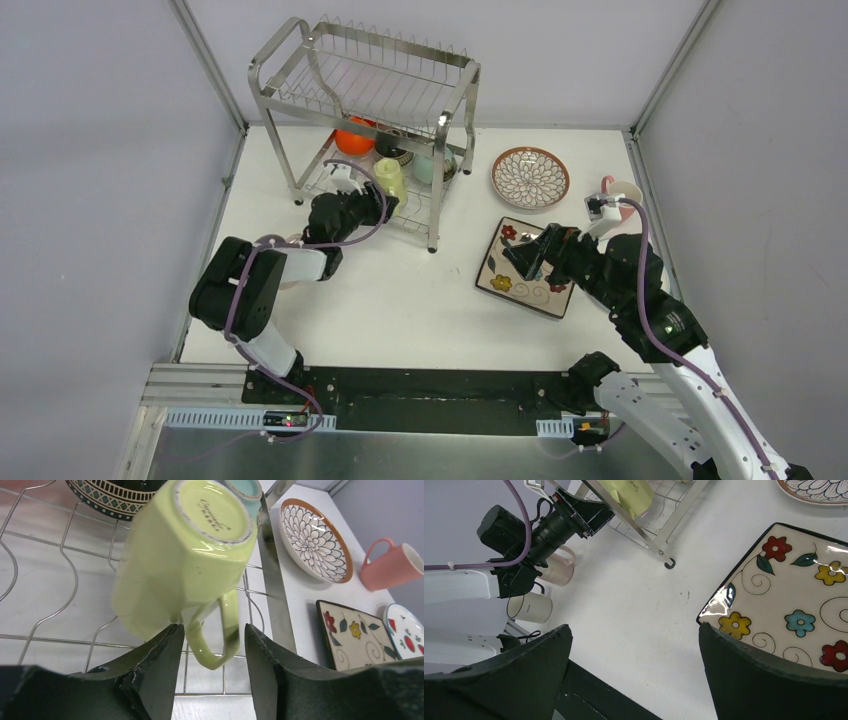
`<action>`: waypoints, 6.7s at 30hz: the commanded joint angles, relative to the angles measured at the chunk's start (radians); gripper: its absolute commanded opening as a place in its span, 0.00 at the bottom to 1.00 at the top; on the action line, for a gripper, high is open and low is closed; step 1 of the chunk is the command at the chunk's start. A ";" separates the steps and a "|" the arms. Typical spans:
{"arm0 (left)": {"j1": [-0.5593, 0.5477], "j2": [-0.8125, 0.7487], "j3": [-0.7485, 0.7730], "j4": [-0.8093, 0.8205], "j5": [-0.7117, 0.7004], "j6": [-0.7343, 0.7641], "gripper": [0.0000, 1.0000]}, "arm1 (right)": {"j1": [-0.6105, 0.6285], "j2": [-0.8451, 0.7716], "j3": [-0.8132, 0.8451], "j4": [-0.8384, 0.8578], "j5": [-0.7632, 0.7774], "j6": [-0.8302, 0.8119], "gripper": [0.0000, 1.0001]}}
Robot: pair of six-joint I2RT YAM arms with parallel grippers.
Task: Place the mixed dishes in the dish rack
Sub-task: Adjust the cup in the dish rack.
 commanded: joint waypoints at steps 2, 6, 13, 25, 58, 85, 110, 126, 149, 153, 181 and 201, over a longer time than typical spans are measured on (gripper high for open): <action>-0.082 -0.072 0.092 -0.256 -0.135 0.131 0.50 | 0.001 -0.002 0.000 0.048 -0.005 0.007 1.00; -0.148 -0.066 0.122 -0.290 -0.135 0.131 0.50 | 0.002 -0.006 0.000 0.047 -0.007 0.007 1.00; -0.195 -0.043 0.231 -0.488 -0.438 0.297 0.58 | 0.002 -0.021 0.003 0.036 0.003 0.001 1.00; -0.200 -0.018 0.292 -0.570 -0.562 0.334 0.55 | 0.002 -0.020 0.001 0.031 0.009 -0.007 1.00; -0.177 -0.071 0.264 -0.554 -0.423 0.355 0.11 | 0.001 -0.030 0.001 0.028 0.013 -0.009 1.00; -0.164 -0.070 0.240 -0.447 -0.331 0.288 0.02 | 0.001 -0.024 0.002 0.031 0.012 -0.009 1.00; -0.089 -0.061 0.123 -0.134 -0.130 0.139 0.00 | 0.001 -0.020 0.000 0.035 0.014 -0.010 1.00; -0.089 0.030 0.102 0.040 -0.006 0.134 0.00 | 0.002 -0.020 0.000 0.034 0.012 -0.009 1.00; -0.090 0.097 0.100 0.136 0.138 0.071 0.00 | 0.002 -0.020 0.000 0.032 0.012 -0.009 1.00; -0.090 0.099 0.101 0.135 0.147 0.065 0.00 | 0.001 -0.025 0.000 0.031 0.015 -0.010 1.00; -0.090 -0.018 0.114 -0.135 0.079 0.141 0.53 | 0.002 -0.007 0.011 0.041 0.001 -0.009 1.00; -0.091 -0.407 0.231 -0.992 -0.474 0.067 0.99 | 0.002 -0.018 0.032 0.024 -0.008 0.019 1.00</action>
